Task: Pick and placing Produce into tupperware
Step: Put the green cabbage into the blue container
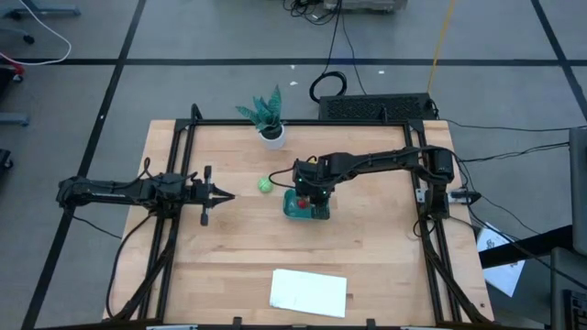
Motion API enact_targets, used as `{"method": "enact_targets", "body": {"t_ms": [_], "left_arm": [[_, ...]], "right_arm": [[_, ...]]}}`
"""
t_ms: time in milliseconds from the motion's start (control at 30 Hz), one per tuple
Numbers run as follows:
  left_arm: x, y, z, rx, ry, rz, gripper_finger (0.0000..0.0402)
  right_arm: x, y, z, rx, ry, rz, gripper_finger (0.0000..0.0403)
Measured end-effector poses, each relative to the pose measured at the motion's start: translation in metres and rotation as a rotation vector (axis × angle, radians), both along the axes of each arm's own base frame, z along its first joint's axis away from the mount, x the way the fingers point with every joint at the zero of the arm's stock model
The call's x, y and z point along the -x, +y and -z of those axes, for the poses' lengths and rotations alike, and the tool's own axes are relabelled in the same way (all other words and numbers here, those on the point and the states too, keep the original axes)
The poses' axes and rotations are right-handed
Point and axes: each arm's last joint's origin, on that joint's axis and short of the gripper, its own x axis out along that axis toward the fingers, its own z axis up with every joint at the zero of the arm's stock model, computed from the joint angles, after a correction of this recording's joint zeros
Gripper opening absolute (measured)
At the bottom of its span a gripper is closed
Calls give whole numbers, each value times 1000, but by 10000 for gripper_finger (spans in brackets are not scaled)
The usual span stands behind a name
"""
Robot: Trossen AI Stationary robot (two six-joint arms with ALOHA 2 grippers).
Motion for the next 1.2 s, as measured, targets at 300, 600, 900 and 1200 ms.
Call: {"method": "enact_targets", "body": {"t_ms": [300,600,900,1200], "left_arm": [[0,0,0,-2,0,-1,26],[0,0,0,-4,-1,-3,26],[0,0,0,-4,-1,-3,26],[0,0,0,-4,0,-4,26]], "right_arm": [[10,1,-36,2,24,-23,1],[44,3,-103,25,-157,-1,0],[78,6,-151,38,-327,11,0],[103,9,-184,55,-491,10,0]]}}
